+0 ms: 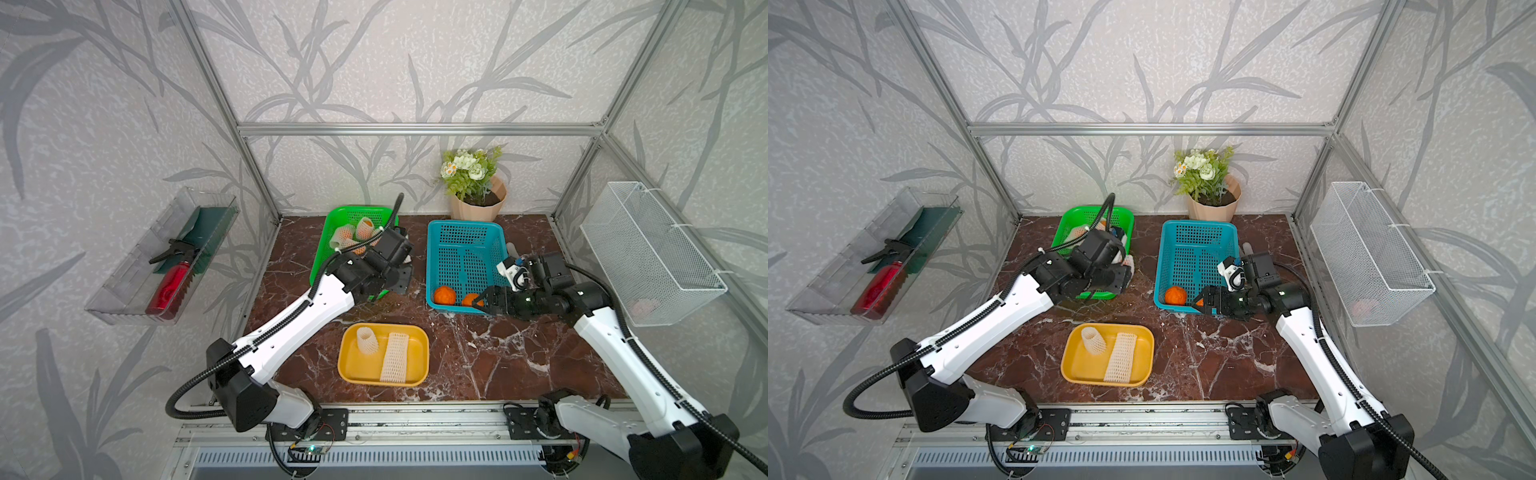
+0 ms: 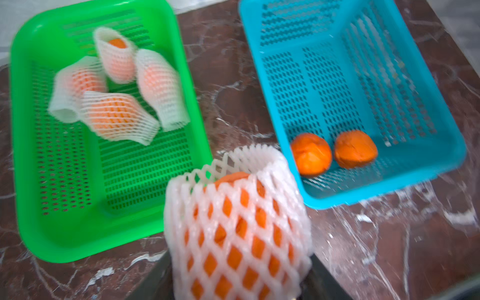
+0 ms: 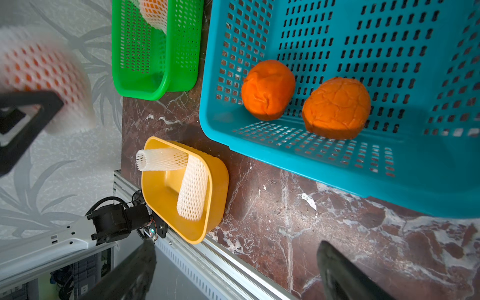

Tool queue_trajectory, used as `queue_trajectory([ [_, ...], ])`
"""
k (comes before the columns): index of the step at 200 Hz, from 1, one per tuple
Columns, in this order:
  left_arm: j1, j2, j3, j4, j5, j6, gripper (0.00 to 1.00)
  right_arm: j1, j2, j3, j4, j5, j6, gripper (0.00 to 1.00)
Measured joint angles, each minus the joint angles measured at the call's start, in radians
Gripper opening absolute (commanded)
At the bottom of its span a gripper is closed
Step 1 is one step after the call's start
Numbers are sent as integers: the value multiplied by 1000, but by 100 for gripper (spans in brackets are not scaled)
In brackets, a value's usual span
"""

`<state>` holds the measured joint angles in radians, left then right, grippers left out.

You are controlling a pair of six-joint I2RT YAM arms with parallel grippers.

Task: Remove foam nets from oranges
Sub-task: Place the orange at the center of the board.

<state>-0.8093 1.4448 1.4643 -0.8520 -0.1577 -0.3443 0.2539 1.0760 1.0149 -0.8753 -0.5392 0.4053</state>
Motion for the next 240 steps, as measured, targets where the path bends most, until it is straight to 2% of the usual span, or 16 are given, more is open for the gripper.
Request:
queue_trajectory([
  [35,-191,55,0,18,75,-39,57,-5,-61,-32,-41,28,37,95],
  [69,-287,198,3,48,203,-77,57,-7,-131,-84,-82,49,56,95],
  [130,-300,399,26,58,392,-133,55,-10,-288,-197,-148,87,106,95],
  [198,-300,509,30,92,446,-226,57,-10,-329,-278,-154,86,127,94],
  [213,-300,542,42,95,442,-248,63,-10,-330,-290,-147,70,124,94],
  [240,-300,583,48,108,428,-299,85,-10,-335,-317,-145,32,103,94],
])
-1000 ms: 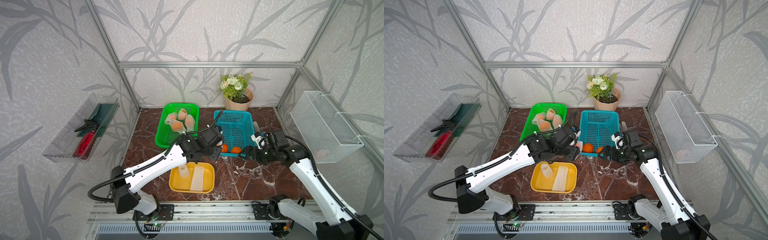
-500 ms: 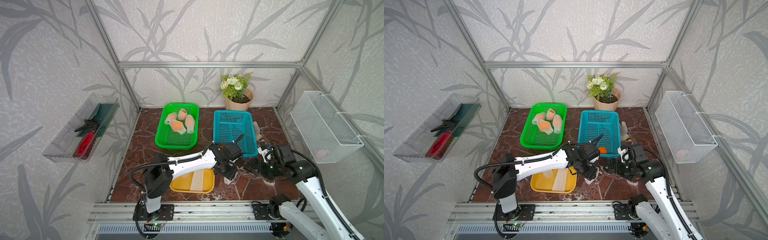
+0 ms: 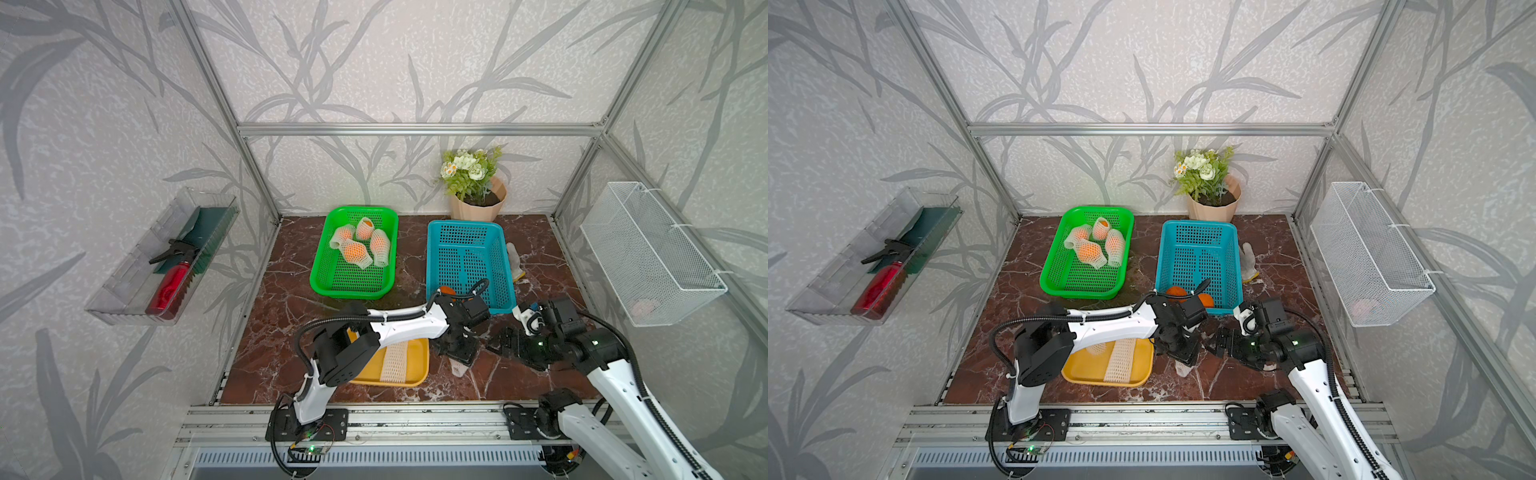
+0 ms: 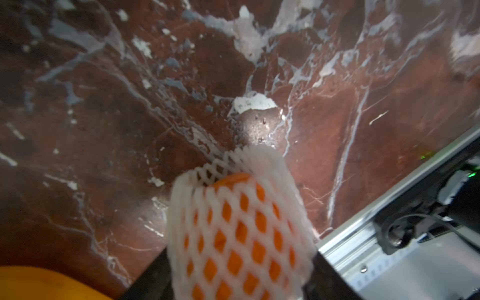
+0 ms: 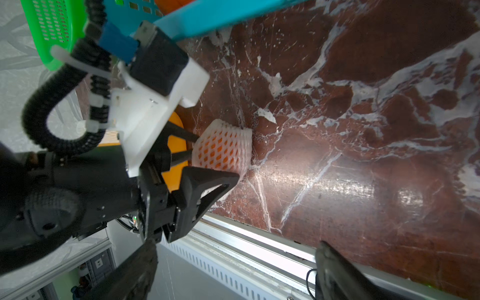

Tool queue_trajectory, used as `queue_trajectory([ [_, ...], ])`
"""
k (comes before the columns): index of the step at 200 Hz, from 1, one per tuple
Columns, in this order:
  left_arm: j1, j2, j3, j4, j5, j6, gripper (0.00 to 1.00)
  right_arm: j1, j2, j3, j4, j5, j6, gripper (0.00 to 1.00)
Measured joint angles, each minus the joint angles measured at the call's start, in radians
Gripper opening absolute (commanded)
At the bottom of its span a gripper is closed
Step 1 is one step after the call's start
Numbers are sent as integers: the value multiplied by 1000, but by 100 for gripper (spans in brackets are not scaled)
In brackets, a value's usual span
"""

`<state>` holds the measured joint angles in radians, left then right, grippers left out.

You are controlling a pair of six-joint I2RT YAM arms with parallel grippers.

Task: Remove foam nets from oranges
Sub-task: Place the orange at the center of the board, then remove the foam net from the orange.

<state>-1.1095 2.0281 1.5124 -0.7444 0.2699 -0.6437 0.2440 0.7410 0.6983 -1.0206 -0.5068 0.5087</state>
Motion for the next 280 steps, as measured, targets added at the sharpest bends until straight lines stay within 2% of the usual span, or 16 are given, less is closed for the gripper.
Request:
queue_trajectory([
  [17,-5,1,0,26,-3,-40,90,0,-27,-11,-6,-12,-17,94],
  [45,-8,-15,-13,73,-8,-104,93,0,-106,-45,-18,-45,-20,93],
  [80,-8,-148,-114,139,-37,-185,94,21,-193,-109,-34,-82,-3,91],
  [106,-8,-283,-159,148,-81,-207,94,88,-204,-137,-39,-75,22,88],
  [126,-8,-378,-181,142,-118,-204,94,193,-199,-151,-6,-44,87,86],
  [159,-8,-513,-248,122,-197,-169,94,480,-127,-204,154,69,267,86],
  [179,-8,-602,-319,123,-235,-140,94,586,-23,-244,285,116,362,85],
  [206,-8,-708,-391,126,-273,-96,94,621,88,-289,456,178,467,84],
  [231,-8,-777,-414,126,-299,-46,94,623,104,-317,583,237,540,83],
  [280,-8,-869,-470,130,-339,16,94,623,158,-402,785,279,655,81],
])
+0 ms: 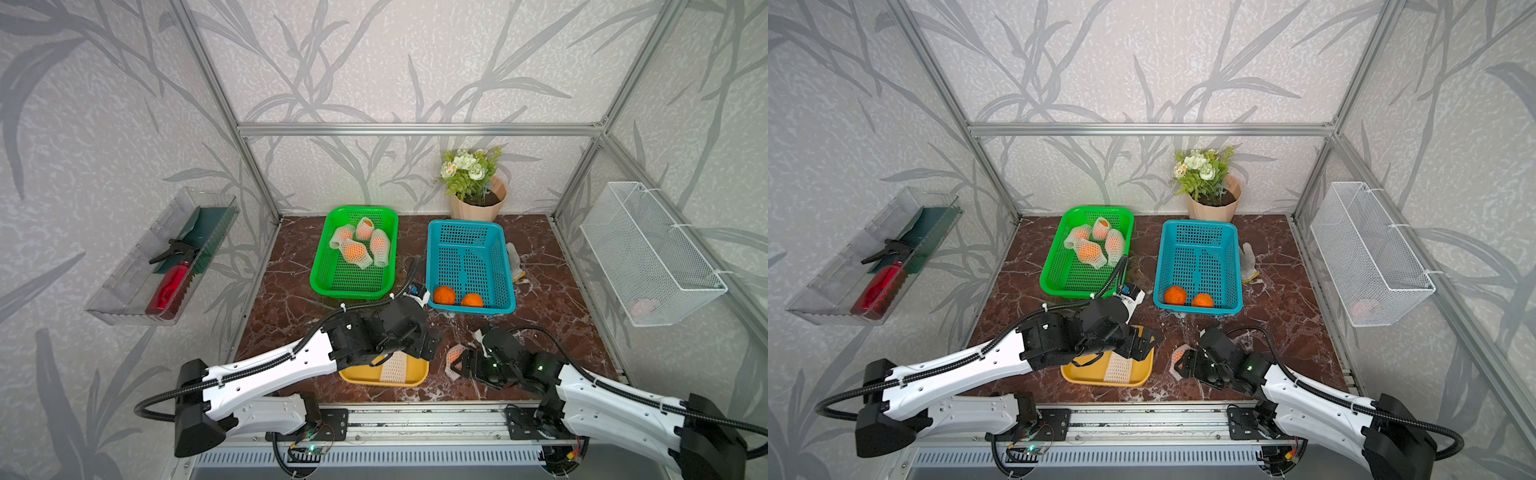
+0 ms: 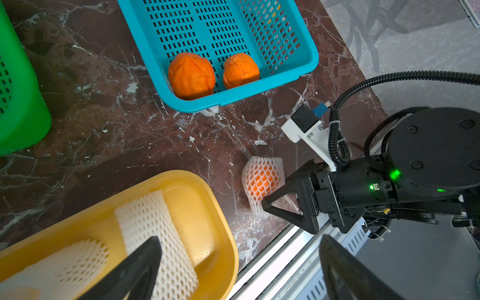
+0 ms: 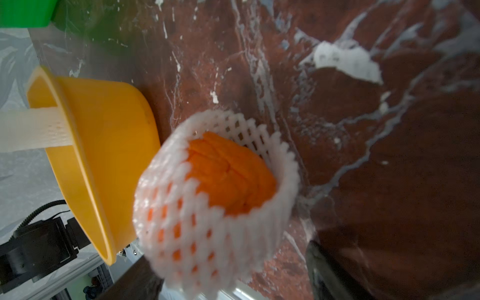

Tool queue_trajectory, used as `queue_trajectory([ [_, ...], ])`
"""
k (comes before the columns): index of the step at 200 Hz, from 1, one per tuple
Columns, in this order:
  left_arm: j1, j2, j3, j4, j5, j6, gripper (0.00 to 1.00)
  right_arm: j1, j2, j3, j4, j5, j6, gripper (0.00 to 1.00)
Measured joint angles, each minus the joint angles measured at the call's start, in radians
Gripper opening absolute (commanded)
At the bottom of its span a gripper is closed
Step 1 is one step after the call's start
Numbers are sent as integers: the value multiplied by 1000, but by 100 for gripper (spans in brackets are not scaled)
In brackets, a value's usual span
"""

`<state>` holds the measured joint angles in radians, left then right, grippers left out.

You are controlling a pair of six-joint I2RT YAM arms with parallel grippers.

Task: Remove foam nets from oranges
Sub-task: Remove the foam net from the orange.

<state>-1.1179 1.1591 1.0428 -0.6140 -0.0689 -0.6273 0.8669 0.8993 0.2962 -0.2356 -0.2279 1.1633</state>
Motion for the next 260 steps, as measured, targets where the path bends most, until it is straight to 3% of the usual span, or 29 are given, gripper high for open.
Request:
queue_trajectory([
  [51,0,-26,-52,13,-12,24,94,0,64,-24,162,10,64,74],
  [100,0,-25,-79,38,-9,39,94,-1,64,-40,223,20,107,50],
  [143,-5,-12,-88,66,-7,57,94,-55,-40,-60,209,10,139,22],
  [165,-11,18,-95,87,8,76,94,-97,-87,-70,181,-9,147,15],
  [260,-61,322,-30,135,80,142,95,-210,-107,-70,155,-123,159,10],
])
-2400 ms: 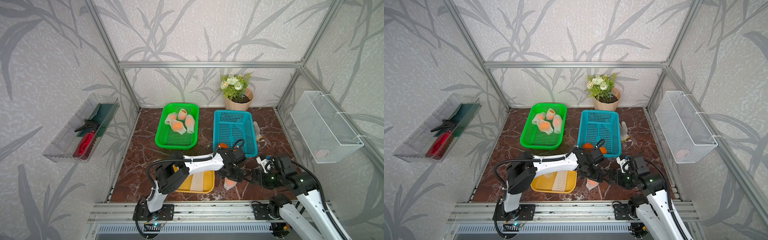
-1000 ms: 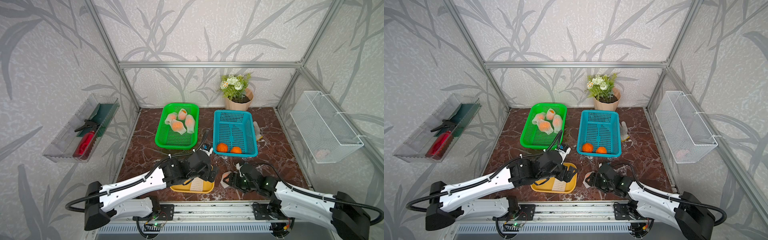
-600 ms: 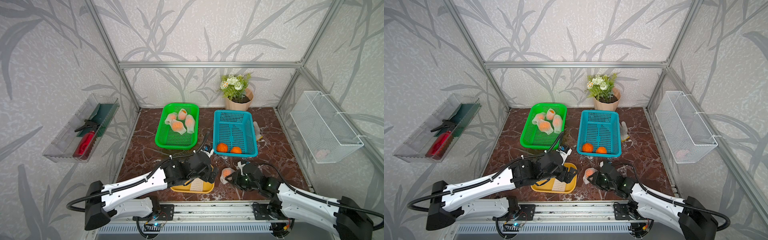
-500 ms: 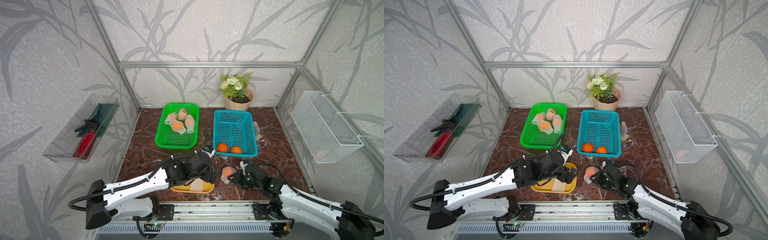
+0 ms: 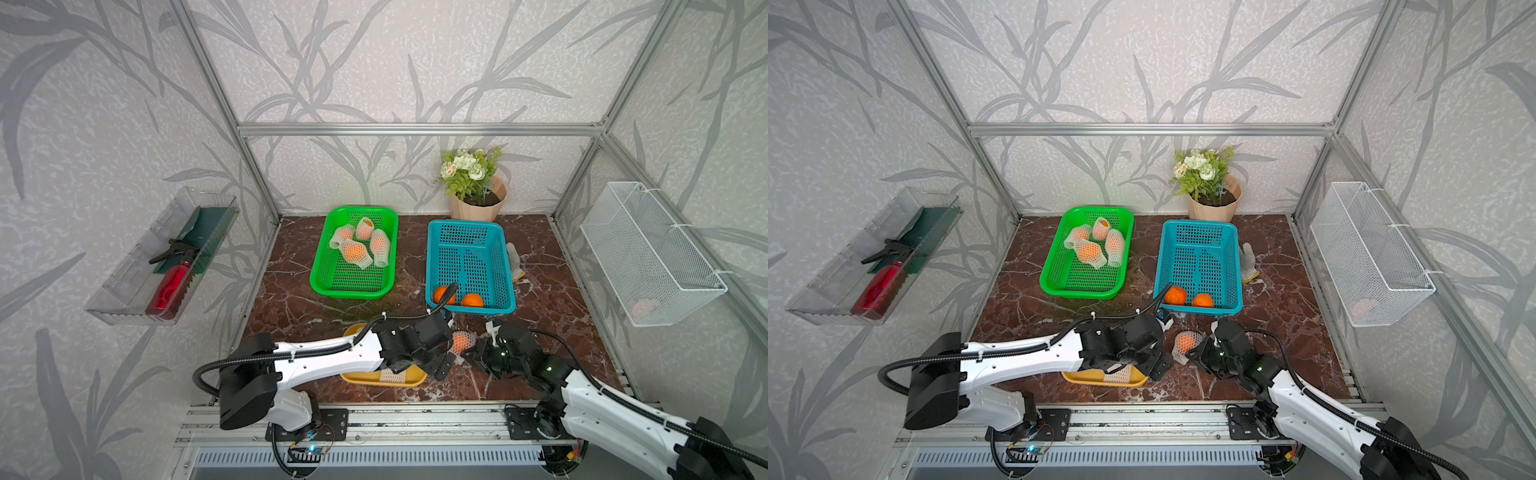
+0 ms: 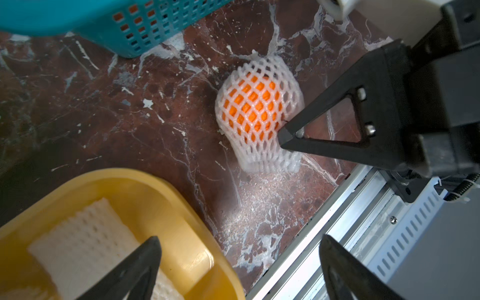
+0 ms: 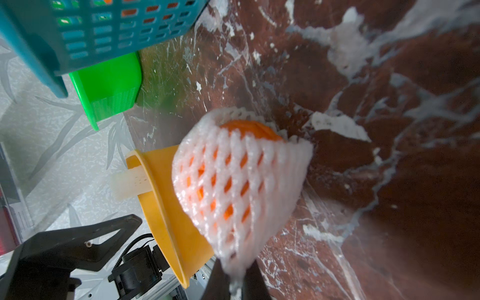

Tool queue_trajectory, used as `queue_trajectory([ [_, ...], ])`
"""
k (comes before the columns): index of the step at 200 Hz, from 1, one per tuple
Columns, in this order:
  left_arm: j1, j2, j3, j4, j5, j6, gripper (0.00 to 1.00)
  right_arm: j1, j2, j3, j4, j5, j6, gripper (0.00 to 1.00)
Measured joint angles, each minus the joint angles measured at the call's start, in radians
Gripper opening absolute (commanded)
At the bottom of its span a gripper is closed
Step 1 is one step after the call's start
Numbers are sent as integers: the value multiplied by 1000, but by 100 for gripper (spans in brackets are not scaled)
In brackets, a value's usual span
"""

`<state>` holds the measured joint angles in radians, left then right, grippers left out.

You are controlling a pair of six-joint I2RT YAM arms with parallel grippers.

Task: Remove foam nets from oranges
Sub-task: Remove the foam net from the orange.

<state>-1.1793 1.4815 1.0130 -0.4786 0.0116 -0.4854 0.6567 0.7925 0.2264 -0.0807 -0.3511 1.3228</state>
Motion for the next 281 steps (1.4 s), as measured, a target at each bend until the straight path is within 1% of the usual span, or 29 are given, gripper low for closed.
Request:
queue_trajectory([
  [28,-5,71,68,-3,7,27,97,-29,-13,0,0,-28,16,10],
  [51,-5,105,88,8,10,49,99,-43,-24,0,0,-50,21,10],
  [82,-5,159,101,17,23,68,99,-60,-43,-4,-3,-73,37,11],
  [98,-4,193,117,16,29,66,97,-68,-56,-15,-3,-85,45,12],
  [129,8,236,131,25,48,63,96,-78,-66,-28,-12,-109,62,20],
  [137,9,240,131,27,54,63,96,-80,-68,-31,-13,-115,64,25],
  [159,9,256,140,31,62,63,95,-85,-66,-34,-14,-132,72,41],
  [180,9,283,153,37,64,64,94,-92,-63,-33,-19,-146,72,50],
  [199,10,300,161,37,64,63,92,-101,-63,-29,-46,-151,57,55],
  [234,16,317,174,32,60,63,87,-117,-77,-13,-113,-152,37,58],
  [265,29,330,183,31,57,56,78,-135,-119,-8,-162,-147,29,59],
  [281,35,338,183,31,57,55,71,-144,-135,-7,-187,-147,24,60],
])
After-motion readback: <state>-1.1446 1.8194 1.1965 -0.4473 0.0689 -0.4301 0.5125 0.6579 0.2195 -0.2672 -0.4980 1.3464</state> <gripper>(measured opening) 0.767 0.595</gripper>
